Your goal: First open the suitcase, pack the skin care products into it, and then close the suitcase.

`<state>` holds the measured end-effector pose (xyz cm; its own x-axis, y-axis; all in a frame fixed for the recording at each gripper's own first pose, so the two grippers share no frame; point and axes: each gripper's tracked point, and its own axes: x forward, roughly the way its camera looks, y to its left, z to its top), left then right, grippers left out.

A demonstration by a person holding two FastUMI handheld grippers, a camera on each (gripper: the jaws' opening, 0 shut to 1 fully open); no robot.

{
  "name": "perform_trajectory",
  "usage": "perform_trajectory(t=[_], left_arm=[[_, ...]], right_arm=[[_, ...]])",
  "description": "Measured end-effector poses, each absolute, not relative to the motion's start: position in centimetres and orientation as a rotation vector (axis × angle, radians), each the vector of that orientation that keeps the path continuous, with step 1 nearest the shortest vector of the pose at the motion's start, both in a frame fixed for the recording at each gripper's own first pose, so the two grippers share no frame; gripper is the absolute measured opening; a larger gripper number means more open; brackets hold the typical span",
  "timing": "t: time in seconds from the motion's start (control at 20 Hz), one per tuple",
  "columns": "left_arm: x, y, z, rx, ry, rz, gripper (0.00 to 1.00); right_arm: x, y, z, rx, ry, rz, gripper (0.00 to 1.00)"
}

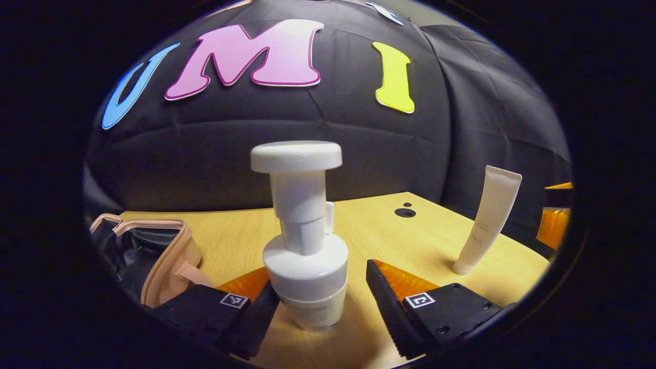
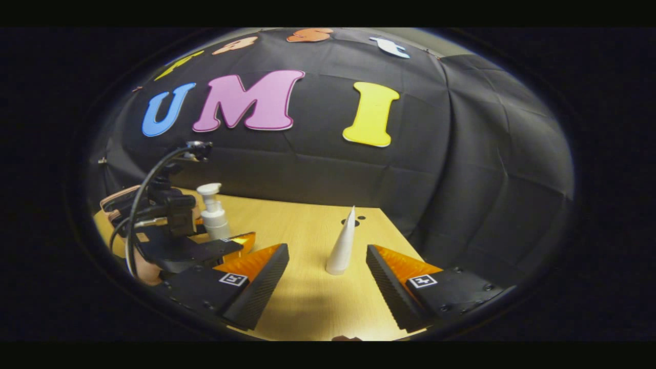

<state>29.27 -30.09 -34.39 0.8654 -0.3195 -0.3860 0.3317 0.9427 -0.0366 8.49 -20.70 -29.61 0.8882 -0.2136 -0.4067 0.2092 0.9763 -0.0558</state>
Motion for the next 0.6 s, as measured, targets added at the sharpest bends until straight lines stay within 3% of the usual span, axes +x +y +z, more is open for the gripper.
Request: perform_trajectory(t=[0.05, 0.15, 0.25, 0.6], left_arm=[[29.6, -29.7, -34.4, 0.036, 0.401, -0.328, 0.91], [29.6, -29.8, -34.4, 0.009, 0.406, -0.341, 0.67], [29.4, -29.7, -34.5, 0.008, 0.415, -0.347, 0.60], [27.5, -28.4, -34.3, -0.057, 0.459, -0.325, 0.63]], right_arm=[[9.4, -21.1, -30.5, 0.000, 0.432, -0.236, 0.97], [11.0, -22.2, -32.2, 0.003, 0.444, -0.277, 0.98], [12.5, -23.2, -33.5, 0.007, 0.440, -0.310, 0.98], [17.2, -25.1, -39.1, -0.019, 0.484, -0.361, 0.97]])
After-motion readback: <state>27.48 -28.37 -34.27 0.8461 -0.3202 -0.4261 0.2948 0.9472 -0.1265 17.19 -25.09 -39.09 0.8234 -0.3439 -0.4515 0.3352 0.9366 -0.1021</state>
